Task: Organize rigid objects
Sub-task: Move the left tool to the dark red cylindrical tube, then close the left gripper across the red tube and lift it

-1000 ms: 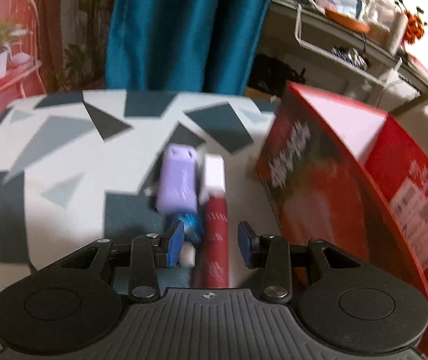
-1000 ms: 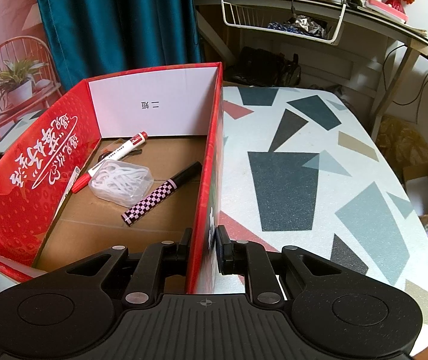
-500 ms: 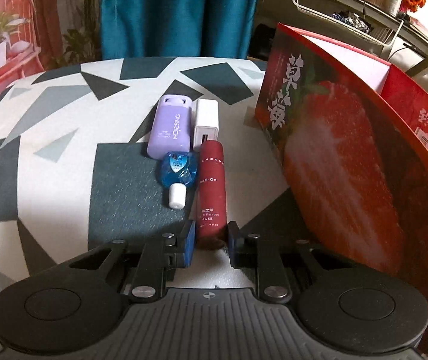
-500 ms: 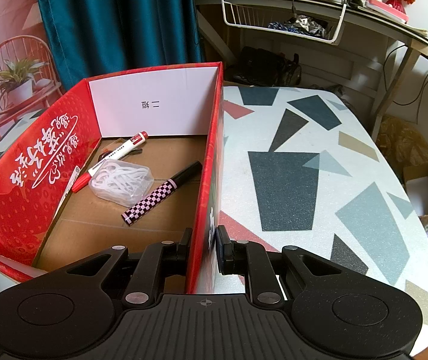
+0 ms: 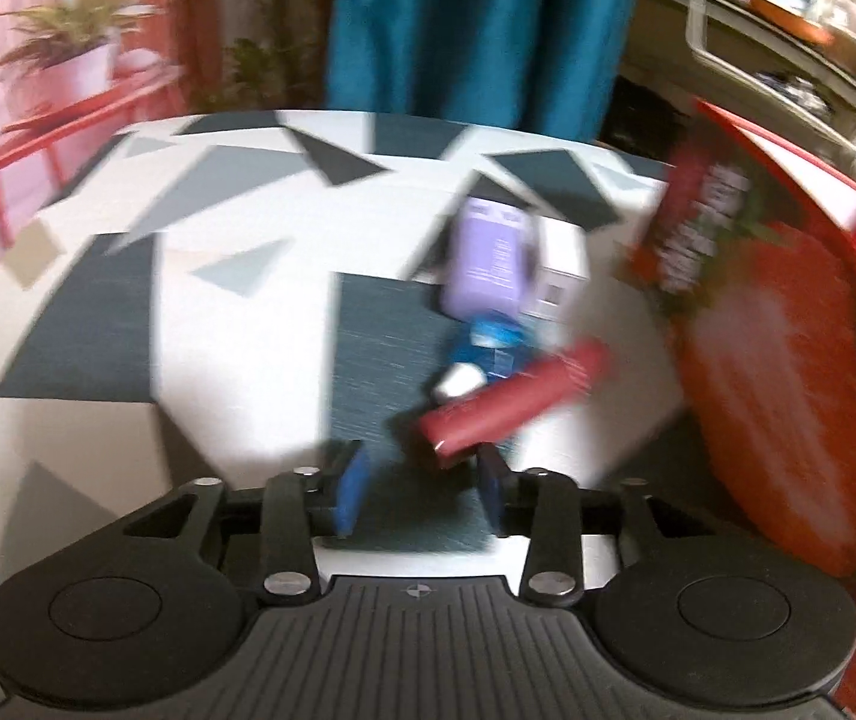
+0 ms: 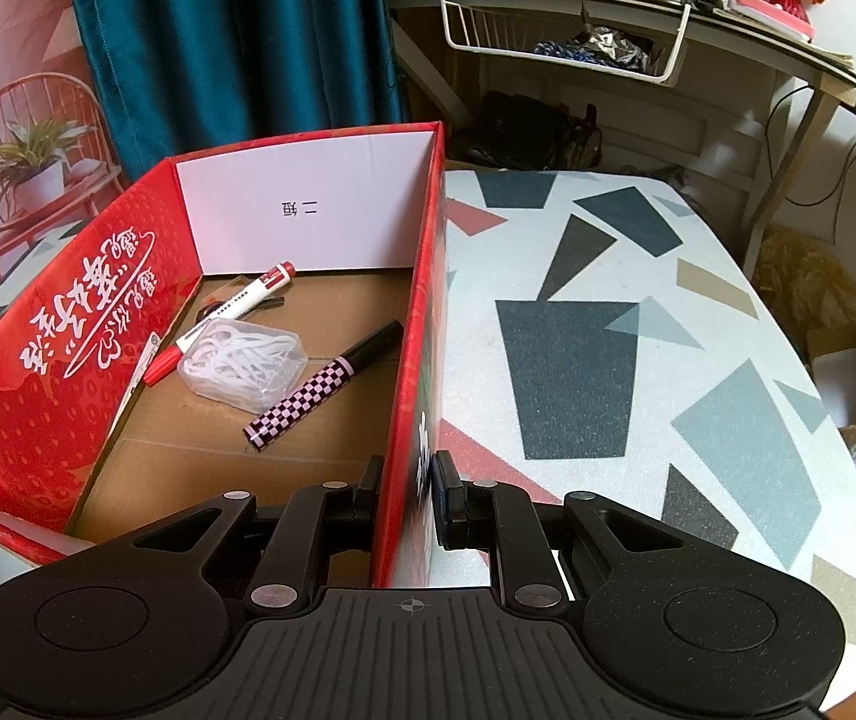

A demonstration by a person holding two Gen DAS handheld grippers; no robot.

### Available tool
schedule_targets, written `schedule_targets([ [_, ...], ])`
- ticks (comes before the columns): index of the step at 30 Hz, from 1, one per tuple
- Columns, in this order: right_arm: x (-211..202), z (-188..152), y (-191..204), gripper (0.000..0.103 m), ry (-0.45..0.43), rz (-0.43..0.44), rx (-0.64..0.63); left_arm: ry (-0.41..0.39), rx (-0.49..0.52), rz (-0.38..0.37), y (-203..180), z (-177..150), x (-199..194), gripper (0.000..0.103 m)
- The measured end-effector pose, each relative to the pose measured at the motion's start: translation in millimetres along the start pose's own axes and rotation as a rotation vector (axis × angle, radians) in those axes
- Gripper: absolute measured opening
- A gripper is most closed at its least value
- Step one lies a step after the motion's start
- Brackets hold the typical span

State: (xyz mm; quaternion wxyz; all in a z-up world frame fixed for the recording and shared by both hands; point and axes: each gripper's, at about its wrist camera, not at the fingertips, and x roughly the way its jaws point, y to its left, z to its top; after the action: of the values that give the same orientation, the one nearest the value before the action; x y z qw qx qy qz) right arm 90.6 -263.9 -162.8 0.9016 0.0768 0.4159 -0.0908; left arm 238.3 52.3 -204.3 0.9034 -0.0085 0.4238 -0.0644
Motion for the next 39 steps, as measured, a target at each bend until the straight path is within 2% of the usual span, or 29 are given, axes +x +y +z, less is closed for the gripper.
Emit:
schedule_targets([
  [1, 0, 0, 0, 0.016, 0.0, 0.0, 0.001, -0.004, -0.022, 0.04, 4, 3, 3, 0.077],
  [2, 0, 0, 0, 0.016, 0.0, 0.0, 0.001, -0.011, -0.048, 0.071, 8, 6, 3, 0.084],
  [3, 0, 0, 0, 0.016, 0.0, 0.001, 0.001, -0.027, -0.079, 0.078, 13, 8, 3, 0.086],
  [5, 0, 0, 0, 0.016, 0.001, 0.0, 0.0, -0.051, -0.116, 0.024, 19, 13, 1, 0.087],
  [9, 1, -1, 0, 0.016, 0.002, 0.004, 0.001, -0.088, -0.116, -0.072, 11, 19, -4, 0.102],
  [13, 2, -3, 0, 0.017, 0.003, 0.006, 0.003, -0.061, -0.103, -0.083, -11, 20, 4, 0.103],
  [16, 2, -2, 0, 0.018, 0.004, 0.007, 0.003, -0.031, -0.19, -0.067, -20, 21, 14, 0.103],
  [18, 2, -2, 0, 0.018, 0.005, 0.009, 0.002, -0.015, -0.214, -0.059, -25, 22, 18, 0.103],
  [23, 2, -1, -1, 0.019, 0.007, 0.021, 0.007, -0.017, -0.111, 0.002, -43, 23, 24, 0.103],
  [25, 1, -1, -2, 0.019, 0.007, 0.024, 0.012, -0.01, -0.114, 0.029, -45, 23, 28, 0.103],
  [28, 2, -1, -2, 0.019, 0.009, 0.025, 0.01, 0.001, -0.132, 0.012, -46, 23, 31, 0.103],
  [33, 2, 0, -2, 0.019, 0.013, 0.026, 0.009, 0.01, -0.125, 0.032, -52, 24, 32, 0.103],
  [39, 2, 0, -2, 0.019, 0.013, 0.026, 0.008, 0.029, -0.08, 0.076, -59, 19, 37, 0.103],
])
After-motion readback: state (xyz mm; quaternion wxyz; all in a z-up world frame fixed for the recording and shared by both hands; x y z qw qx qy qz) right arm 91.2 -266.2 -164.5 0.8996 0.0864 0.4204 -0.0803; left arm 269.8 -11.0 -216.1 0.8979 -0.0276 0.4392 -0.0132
